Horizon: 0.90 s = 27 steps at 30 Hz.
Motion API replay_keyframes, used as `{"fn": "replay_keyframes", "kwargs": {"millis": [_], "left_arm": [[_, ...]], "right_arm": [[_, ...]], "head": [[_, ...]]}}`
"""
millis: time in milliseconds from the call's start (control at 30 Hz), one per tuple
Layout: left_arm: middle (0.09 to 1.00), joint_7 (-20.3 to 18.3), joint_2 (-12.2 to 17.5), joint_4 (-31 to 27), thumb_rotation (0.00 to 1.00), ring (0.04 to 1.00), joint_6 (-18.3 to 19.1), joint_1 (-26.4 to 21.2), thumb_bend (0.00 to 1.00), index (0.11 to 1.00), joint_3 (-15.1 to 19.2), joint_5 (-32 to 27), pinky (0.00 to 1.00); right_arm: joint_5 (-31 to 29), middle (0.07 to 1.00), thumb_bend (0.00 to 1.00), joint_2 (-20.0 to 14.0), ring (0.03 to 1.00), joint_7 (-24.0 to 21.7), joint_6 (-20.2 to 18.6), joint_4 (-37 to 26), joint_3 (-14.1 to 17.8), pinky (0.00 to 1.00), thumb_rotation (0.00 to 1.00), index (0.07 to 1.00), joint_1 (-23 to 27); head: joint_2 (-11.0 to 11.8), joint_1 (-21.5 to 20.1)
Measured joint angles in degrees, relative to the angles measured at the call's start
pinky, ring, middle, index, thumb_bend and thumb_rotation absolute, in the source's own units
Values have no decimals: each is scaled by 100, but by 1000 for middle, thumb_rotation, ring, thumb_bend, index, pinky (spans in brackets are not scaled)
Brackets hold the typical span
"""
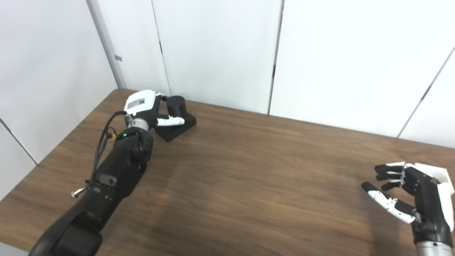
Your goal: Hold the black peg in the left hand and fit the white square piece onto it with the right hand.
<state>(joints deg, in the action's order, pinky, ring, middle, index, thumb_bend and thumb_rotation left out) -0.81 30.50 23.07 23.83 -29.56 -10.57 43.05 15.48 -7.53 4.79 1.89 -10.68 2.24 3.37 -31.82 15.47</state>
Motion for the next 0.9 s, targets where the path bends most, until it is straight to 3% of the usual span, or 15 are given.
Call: {"fn": "replay_keyframes", "kwargs": {"millis": [900], "left_arm": [[935,23,14,646,617,951,250,-148,927,816,-574,245,820]], "right_arm": [[-105,614,496,-6,570,-148,-51,-183,34,443,116,489,-47]], "head": [[-123,-53]]}}
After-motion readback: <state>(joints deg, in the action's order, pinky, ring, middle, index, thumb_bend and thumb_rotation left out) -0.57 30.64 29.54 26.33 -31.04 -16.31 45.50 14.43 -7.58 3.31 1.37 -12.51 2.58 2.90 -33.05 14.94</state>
